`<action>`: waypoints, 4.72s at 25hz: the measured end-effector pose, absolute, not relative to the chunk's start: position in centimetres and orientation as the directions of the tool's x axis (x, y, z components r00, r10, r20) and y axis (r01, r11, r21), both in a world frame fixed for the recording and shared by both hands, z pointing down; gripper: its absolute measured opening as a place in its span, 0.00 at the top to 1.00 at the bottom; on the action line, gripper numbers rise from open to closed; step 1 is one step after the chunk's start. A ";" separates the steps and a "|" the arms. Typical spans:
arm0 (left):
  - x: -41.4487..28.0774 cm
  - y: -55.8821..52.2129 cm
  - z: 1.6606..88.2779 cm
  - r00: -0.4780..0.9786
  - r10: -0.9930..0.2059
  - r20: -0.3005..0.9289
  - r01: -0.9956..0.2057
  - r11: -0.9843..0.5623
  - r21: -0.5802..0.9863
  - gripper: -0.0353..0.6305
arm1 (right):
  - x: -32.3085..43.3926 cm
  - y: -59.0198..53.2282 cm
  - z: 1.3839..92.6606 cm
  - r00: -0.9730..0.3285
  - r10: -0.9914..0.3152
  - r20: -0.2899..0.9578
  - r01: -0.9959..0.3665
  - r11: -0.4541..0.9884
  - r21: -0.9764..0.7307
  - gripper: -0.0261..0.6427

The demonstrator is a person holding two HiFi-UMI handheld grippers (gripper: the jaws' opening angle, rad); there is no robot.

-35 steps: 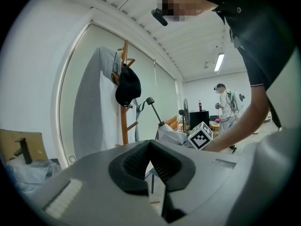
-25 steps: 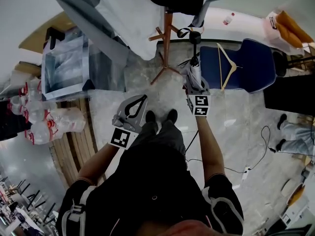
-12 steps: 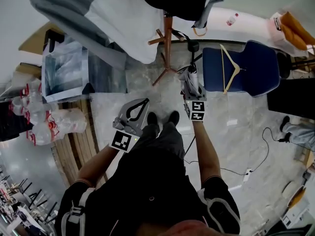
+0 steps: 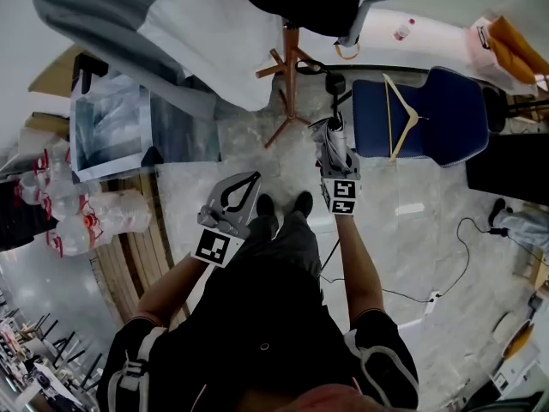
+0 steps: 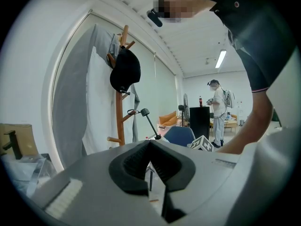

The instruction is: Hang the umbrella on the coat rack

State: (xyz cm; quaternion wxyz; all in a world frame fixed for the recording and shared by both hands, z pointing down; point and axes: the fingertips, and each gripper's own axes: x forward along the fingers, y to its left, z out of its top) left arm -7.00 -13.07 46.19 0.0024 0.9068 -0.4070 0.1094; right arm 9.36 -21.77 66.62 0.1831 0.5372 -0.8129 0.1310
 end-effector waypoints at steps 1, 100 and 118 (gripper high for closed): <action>-7.1 -13.1 46.3 0.645 -0.736 0.205 -0.736 -0.671 -0.088 0.94 | 9.5 -21.9 66.7 -0.350 -0.825 0.444 -0.924 0.383 -0.019 0.75; -6.2 -16.5 50.5 0.677 -0.677 0.290 -0.676 -0.727 -0.120 0.94 | 2.2 -35.1 76.4 -0.463 -0.746 0.479 -0.843 0.538 0.023 0.25; -6.3 -16.6 49.0 0.679 -0.686 0.261 -0.668 -0.725 -0.166 0.94 | 3.3 -31.3 68.6 -0.528 -0.762 0.374 -0.824 0.566 -0.009 0.42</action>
